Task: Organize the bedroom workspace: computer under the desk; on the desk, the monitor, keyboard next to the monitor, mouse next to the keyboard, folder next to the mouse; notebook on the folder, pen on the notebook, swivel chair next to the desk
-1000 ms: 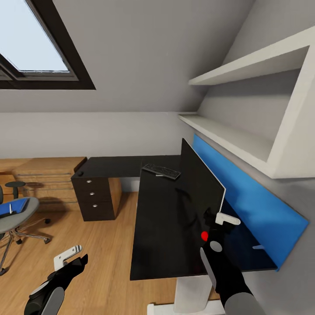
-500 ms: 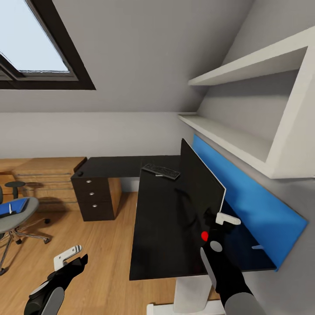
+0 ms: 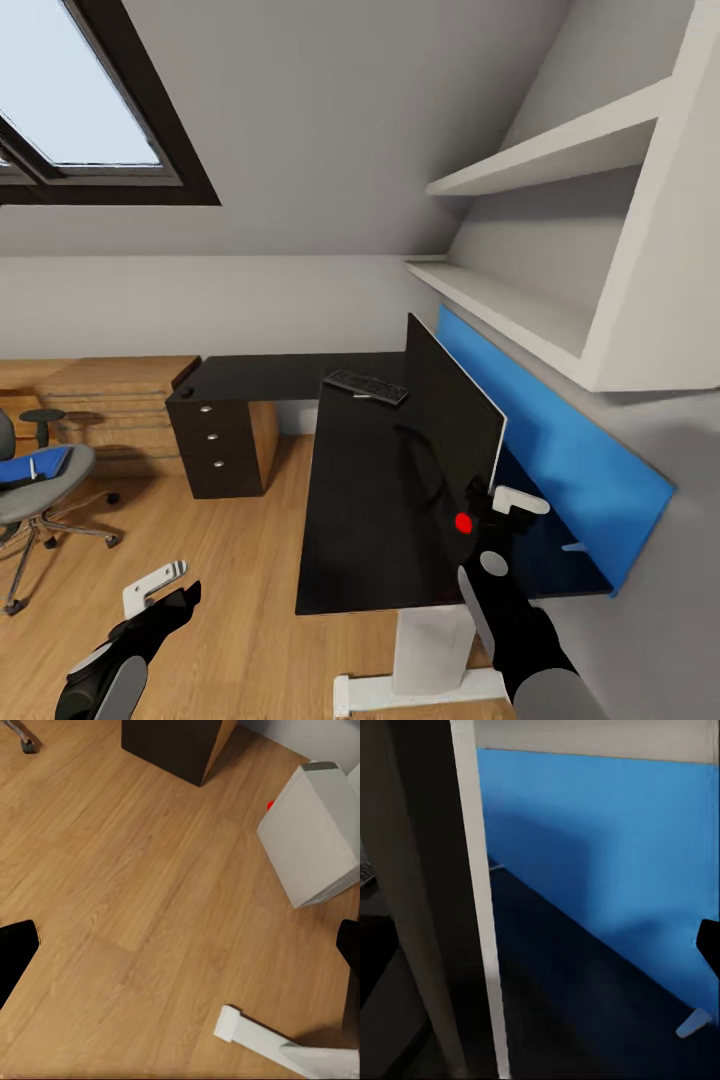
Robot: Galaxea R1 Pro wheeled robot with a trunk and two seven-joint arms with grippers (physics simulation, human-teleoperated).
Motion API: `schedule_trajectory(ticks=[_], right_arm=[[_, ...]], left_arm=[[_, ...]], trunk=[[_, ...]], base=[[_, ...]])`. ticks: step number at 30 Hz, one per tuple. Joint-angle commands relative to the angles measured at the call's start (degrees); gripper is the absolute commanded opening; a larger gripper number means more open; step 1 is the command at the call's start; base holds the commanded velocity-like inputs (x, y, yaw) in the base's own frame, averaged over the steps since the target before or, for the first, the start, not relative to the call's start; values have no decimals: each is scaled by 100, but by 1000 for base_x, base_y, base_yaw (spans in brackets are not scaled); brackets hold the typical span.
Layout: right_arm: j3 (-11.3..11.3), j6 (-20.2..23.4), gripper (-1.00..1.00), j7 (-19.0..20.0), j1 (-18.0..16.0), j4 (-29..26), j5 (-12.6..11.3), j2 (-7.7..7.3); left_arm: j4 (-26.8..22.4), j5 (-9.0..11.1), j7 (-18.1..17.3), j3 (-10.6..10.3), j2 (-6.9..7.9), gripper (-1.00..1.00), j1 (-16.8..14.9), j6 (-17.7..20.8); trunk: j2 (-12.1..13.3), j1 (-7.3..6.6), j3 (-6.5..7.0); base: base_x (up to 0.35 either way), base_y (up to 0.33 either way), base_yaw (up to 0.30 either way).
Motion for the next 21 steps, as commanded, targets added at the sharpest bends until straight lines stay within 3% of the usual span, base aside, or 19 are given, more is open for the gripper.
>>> schedule_trajectory(ticks=[1,12,15,17,21], right_arm=[[-18,1,100,-12,-6,4,57,7],[-3,-7,100,14,1,-2,62,15],[9,-11,100,134,2,-8,63,15],[15,-10,100,430,3,-12,63,16],[16,-8,100,527,3,-13,64,16]], left_arm=[[-9,60,44,-3,2,100,-5,16],[-9,62,50,-3,2,100,-5,16],[-9,66,51,-3,2,100,-5,16],[-9,71,51,-3,8,100,-5,16],[-9,81,51,-8,7,100,-5,23]], trunk=[[-12,-1,-12],[-12,-1,-12],[-12,-1,-12],[-12,-1,-12],[-12,-1,-12]], base=[[-327,0,0],[-333,0,0],[-335,0,0],[-335,0,0],[-335,0,0]])
